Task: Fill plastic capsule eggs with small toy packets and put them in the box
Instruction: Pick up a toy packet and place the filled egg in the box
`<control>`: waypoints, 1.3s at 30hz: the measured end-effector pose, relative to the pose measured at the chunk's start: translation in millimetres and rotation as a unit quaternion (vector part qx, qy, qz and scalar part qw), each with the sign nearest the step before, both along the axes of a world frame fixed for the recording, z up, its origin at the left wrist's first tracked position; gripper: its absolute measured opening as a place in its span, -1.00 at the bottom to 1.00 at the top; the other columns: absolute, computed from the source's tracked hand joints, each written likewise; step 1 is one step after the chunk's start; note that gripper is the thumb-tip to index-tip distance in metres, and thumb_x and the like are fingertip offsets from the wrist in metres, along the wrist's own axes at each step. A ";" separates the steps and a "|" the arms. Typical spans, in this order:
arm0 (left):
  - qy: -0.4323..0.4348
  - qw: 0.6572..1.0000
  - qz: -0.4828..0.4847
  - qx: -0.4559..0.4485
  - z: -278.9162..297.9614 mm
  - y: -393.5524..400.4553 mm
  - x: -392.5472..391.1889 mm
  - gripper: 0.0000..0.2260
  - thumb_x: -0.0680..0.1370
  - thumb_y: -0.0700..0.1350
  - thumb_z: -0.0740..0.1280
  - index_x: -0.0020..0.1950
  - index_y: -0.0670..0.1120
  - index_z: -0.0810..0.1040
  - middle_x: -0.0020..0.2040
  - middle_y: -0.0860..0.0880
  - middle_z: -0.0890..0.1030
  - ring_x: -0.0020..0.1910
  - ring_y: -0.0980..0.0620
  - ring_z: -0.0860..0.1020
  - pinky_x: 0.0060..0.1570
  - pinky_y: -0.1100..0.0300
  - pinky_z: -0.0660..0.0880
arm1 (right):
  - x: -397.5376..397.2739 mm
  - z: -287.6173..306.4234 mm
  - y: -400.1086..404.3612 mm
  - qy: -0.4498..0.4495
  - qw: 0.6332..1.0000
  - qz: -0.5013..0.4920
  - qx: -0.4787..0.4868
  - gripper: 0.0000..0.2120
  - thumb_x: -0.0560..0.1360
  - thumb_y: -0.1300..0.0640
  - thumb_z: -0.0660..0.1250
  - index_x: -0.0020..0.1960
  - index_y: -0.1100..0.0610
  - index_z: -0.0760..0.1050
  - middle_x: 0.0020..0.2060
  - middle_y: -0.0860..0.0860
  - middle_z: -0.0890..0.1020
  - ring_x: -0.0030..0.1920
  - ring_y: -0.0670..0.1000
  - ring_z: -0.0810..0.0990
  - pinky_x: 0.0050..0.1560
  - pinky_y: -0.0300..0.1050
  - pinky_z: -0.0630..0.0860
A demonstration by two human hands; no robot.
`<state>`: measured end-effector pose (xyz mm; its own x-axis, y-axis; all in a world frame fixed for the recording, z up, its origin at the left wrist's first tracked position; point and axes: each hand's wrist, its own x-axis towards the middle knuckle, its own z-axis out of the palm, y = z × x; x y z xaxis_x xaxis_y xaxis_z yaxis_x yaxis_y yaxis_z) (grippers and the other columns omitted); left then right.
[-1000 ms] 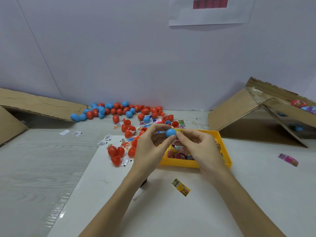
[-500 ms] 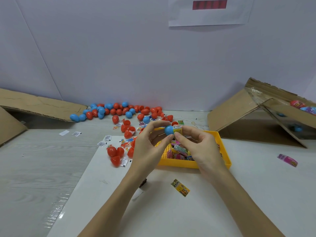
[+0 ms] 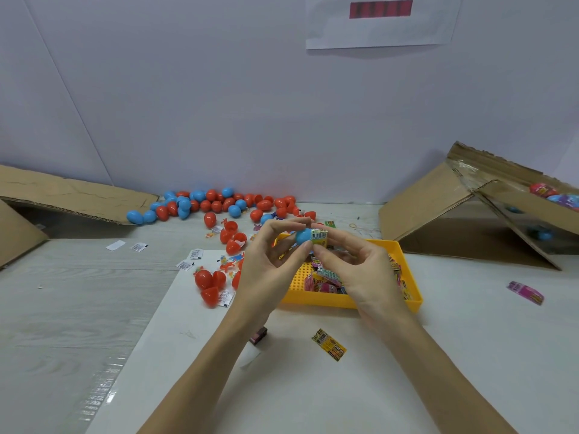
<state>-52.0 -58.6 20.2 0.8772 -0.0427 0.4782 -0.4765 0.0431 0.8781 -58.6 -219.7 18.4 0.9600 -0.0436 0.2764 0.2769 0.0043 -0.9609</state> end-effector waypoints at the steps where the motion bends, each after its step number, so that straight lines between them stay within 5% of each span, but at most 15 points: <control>1: -0.001 1.000 -0.002 -0.001 0.4 0.2 0.1 -0.76 0.57 -0.30 0.43 0.22 -0.18 0.54 0.27 0.01 0.63 0.31 0.06 0.59 0.23 0.18 0.56 | 0.2 0.1 0.4 -0.001 1.000 -0.001 0.002 -0.66 0.51 0.10 0.52 0.27 -0.11 0.67 0.05 -0.22 0.74 0.06 -0.23 0.70 -0.10 -0.30 0.64; 5: 0.003 1.000 -0.012 -0.007 1.7 1.2 -0.3 -0.76 0.57 -0.33 0.41 0.22 -0.21 0.52 0.28 0.01 0.63 0.32 0.05 0.58 0.24 0.16 0.57 | 0.5 -0.3 2.0 0.005 1.000 0.002 0.025 -0.65 0.48 0.03 0.52 0.26 -0.11 0.67 0.08 -0.16 0.74 0.11 -0.12 0.71 0.03 -0.15 0.67; 11: 0.002 1.000 -0.006 0.000 4.0 1.6 -1.5 -0.76 0.57 -0.33 0.41 0.21 -0.22 0.52 0.27 -0.01 0.63 0.28 0.06 0.61 0.22 0.17 0.58 | -2.5 3.5 3.1 -0.005 1.000 0.008 0.022 -0.58 0.38 -0.11 0.50 0.24 -0.16 0.67 0.03 -0.18 0.75 0.07 -0.15 0.71 -0.07 -0.23 0.66; 17: -0.014 1.000 -0.002 0.009 4.4 2.1 -1.8 -0.77 0.56 -0.33 0.43 0.19 -0.24 0.53 0.25 -0.01 0.64 0.23 0.13 0.62 0.12 0.34 0.55 | -3.8 5.4 2.6 -0.016 1.000 0.000 -0.015 -0.65 0.50 0.05 0.49 0.29 -0.11 0.65 0.02 -0.26 0.73 0.04 -0.22 0.70 -0.15 -0.35 0.61; 22: -0.016 1.000 -0.001 0.004 3.0 1.8 -0.9 -0.76 0.56 -0.29 0.45 0.21 -0.19 0.58 0.20 0.04 0.67 0.23 0.10 0.63 0.10 0.28 0.59 | -3.4 5.6 2.4 0.005 1.000 -0.003 -0.013 -0.61 0.48 0.01 0.50 0.30 -0.08 0.64 0.02 -0.26 0.73 0.05 -0.21 0.70 -0.13 -0.33 0.62; 25: -0.054 0.997 0.029 0.049 0.7 1.1 0.0 -0.71 0.57 -0.26 0.45 0.29 -0.12 0.61 0.25 -0.01 0.62 0.31 0.03 0.59 0.18 0.16 0.60 | -2.4 4.6 2.4 0.085 0.992 0.035 0.091 -0.54 0.40 -0.02 0.50 0.30 -0.03 0.63 0.09 -0.09 0.75 0.12 -0.07 0.72 -0.01 -0.20 0.66; 29: -0.145 0.973 0.055 0.174 -4.8 0.1 2.3 -0.54 0.57 -0.23 0.46 0.46 -0.11 0.50 0.33 0.00 0.56 0.37 -0.04 0.52 0.29 0.10 0.53 | -1.5 10.3 1.0 0.220 0.923 0.123 0.292 -0.58 0.40 0.13 0.54 0.26 0.12 0.67 0.09 0.09 0.74 0.03 0.01 0.74 -0.07 -0.18 0.65; 39: -0.192 0.950 0.104 0.222 -6.9 6.5 7.5 -0.47 0.56 -0.22 0.47 0.51 -0.09 0.44 0.21 0.06 0.59 0.23 0.10 0.56 0.23 0.27 0.50 | -4.7 16.8 0.4 0.295 0.875 0.186 0.336 -0.69 0.40 0.09 0.58 0.12 0.15 0.74 0.07 0.14 0.73 0.01 0.10 0.74 -0.13 -0.15 0.64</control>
<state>-44.6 -52.1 13.3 0.6535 -0.1602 0.7398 -0.7233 -0.4204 0.5479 -63.2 -219.3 35.2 0.9091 0.3407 -0.2399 -0.4075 0.6068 -0.6824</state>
